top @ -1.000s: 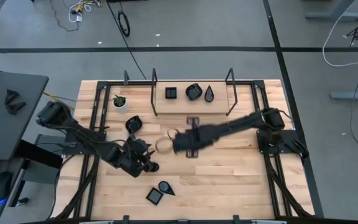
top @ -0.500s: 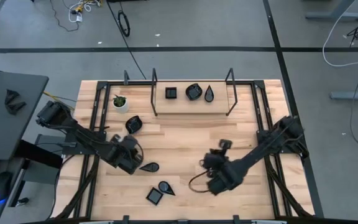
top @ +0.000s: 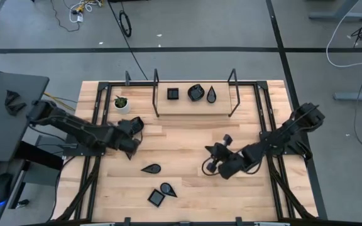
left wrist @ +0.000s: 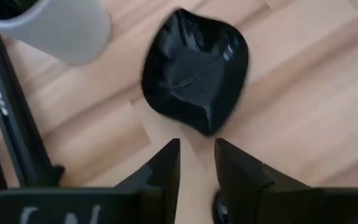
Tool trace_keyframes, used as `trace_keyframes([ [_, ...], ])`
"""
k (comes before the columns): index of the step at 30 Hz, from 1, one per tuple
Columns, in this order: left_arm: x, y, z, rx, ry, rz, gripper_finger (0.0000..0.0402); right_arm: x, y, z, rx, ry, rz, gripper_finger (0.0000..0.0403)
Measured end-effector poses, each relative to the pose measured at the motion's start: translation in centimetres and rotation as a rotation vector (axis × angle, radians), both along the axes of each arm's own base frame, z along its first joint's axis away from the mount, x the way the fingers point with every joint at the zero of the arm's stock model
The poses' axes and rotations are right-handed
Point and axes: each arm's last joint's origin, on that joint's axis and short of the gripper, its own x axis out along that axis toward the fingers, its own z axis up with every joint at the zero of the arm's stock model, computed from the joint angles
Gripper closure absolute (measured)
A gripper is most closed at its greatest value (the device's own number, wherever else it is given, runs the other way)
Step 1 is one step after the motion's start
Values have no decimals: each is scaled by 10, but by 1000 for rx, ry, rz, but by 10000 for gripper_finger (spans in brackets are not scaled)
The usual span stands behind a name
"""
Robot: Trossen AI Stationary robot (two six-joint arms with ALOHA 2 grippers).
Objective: Pick & Place Mini shaped plates
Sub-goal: Stack the black leaf shaped bowl on top of the other black leaf shaped bowl on the shelf
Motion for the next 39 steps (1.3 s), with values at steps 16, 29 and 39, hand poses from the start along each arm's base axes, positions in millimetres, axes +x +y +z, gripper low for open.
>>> trace_keyframes([
  [16, 2, 52, -10, -143, 9, 92, 182, 17, -11, 3, 8, -165, 192, 398],
  [29, -9, 66, -49, -178, -97, 152, 217, 18, -11, 4, 9, -169, 192, 395],
  [39, 1, 56, -48, -159, -198, 77, 281, 18, -11, 4, 10, -172, 191, 395],
])
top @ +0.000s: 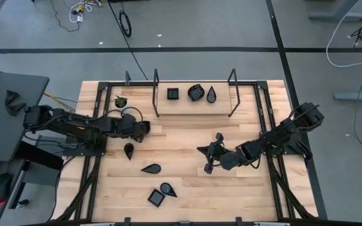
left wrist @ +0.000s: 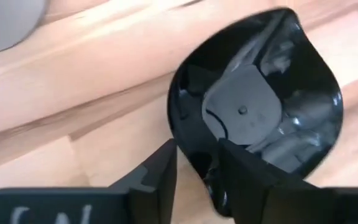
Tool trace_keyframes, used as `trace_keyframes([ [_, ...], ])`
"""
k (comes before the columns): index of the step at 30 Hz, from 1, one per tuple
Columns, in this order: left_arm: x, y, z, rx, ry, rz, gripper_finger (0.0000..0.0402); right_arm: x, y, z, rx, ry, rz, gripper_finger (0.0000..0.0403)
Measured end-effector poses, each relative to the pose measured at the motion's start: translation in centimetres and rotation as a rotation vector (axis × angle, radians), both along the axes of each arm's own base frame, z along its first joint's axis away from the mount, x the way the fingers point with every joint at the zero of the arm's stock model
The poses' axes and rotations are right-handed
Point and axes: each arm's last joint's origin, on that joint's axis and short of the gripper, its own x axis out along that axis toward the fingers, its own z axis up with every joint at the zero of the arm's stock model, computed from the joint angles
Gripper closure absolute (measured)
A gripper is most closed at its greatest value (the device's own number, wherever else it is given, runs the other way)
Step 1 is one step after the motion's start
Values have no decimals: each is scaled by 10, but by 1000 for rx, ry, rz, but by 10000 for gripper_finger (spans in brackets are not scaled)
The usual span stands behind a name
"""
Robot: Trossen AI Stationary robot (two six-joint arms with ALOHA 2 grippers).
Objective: Pick & Place Mini shaped plates
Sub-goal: Stack the black leaf shaped bowl on top of the other black leaf shaped bowl on the shelf
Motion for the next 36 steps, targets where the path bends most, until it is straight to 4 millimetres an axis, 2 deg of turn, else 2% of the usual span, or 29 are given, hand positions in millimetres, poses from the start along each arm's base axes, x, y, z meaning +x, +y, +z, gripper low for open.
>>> trace_keyframes([
  [7, 10, -17, 4, -5, -102, -97, 334, 0, 0, 0, 0, 0, -1, 395],
  [16, 33, -44, 20, -9, -391, -277, 393, 2, -5, 0, 2, -4, -21, 395],
  [22, 49, -50, 27, -1, -534, -379, 394, 6, -11, 3, 14, -30, -42, 395],
  [26, 59, -53, 25, -17, -513, -410, 396, 7, -13, 3, 17, -37, -52, 395],
  [29, 65, -56, 30, -53, -478, -530, 396, 7, -13, 3, 18, -40, -52, 395],
  [33, 61, -57, 38, -97, -296, -591, 390, 7, -13, 4, 22, -43, -51, 395],
  [36, 52, -54, 41, -68, -142, -530, 376, 7, -13, 4, 23, -44, -51, 395],
])
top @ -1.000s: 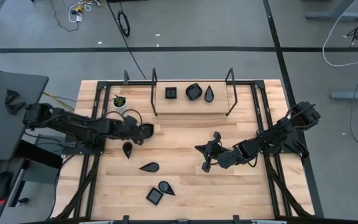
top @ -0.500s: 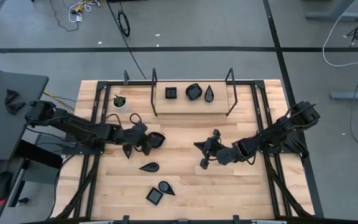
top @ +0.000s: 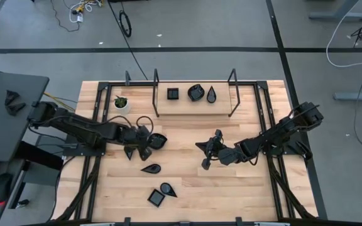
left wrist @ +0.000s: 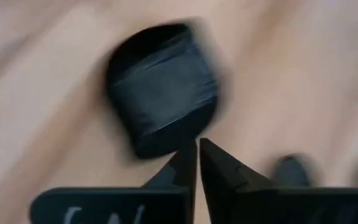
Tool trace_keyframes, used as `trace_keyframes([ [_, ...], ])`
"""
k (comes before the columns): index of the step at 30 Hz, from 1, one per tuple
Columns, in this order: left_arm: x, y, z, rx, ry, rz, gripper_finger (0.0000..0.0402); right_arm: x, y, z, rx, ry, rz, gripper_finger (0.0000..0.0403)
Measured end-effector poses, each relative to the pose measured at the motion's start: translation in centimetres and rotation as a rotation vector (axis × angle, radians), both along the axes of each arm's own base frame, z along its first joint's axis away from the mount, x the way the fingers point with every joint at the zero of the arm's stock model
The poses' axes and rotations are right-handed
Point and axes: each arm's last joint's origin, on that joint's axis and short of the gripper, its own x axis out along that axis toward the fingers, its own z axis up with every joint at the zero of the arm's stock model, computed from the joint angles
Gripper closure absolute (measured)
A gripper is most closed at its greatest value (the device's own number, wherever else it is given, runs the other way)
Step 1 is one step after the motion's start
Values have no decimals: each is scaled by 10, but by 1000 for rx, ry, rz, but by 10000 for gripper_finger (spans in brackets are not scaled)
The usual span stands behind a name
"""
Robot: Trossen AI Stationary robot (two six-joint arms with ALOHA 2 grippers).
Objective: Pick & Place Mini shaped plates
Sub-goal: Stack the black leaf shaped bowl on top of the other black leaf shaped bowl on the shelf
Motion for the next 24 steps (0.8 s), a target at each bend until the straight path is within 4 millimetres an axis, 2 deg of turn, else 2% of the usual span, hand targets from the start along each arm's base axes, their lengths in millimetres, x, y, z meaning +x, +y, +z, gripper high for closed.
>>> trace_keyframes([
  [4, -8, 8, -4, 44, 86, 82, 335, 0, 0, 0, 1, -1, 0, 395],
  [8, -10, 16, -13, 35, 74, 138, 286, 1, 0, -1, 1, -6, -2, 395],
  [12, -14, 24, -22, 22, 58, 191, 259, 1, 0, -2, 2, -3, -1, 395],
  [20, -14, 27, -35, -75, -78, 215, 260, 1, 0, -2, 2, -6, -2, 395],
  [24, -12, 26, -34, -80, -111, 233, 273, 1, 0, -2, 2, -6, -2, 395],
])
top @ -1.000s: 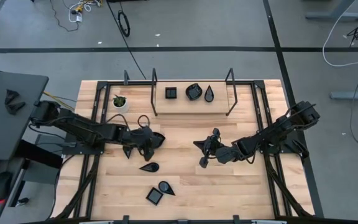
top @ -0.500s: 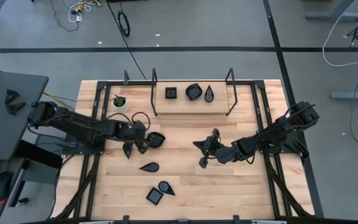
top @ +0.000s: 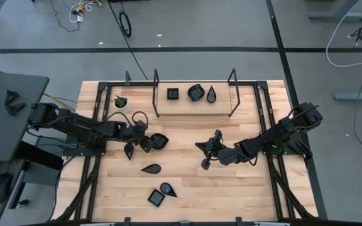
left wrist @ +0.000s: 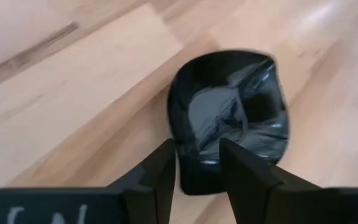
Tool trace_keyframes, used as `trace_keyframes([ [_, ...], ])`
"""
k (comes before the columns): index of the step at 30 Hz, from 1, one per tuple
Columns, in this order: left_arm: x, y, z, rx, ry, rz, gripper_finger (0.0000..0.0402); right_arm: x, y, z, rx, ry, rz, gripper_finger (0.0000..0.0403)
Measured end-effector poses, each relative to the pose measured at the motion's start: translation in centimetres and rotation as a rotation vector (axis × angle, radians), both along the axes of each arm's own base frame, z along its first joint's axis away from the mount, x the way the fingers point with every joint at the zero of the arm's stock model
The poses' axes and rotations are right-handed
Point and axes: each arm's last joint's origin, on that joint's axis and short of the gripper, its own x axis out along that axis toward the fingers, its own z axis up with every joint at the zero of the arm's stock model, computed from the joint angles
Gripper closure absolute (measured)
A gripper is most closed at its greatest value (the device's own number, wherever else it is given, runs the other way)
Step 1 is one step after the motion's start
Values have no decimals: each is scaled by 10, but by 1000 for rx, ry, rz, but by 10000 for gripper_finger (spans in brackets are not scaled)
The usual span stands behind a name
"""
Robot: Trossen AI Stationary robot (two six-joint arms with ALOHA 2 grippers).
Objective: Pick & Place Mini shaped plates
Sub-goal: Stack the black leaf shaped bowl on top of the other black leaf shaped bowl on the shelf
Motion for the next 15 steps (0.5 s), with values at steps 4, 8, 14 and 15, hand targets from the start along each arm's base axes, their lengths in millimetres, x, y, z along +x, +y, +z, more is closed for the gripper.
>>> trace_keyframes([
  [4, 5, -5, 4, -9, -70, -16, 287, 0, 0, 0, 0, 0, -1, 395],
  [8, 7, -9, 1, -18, -74, 1, 300, 0, 0, 0, 0, 0, 0, 395],
  [14, 7, -10, 10, -13, -127, -24, 318, 0, 0, 0, 0, -1, 0, 395],
  [15, 6, -10, 12, -7, -130, -31, 322, 0, 0, 0, 0, -1, 0, 395],
])
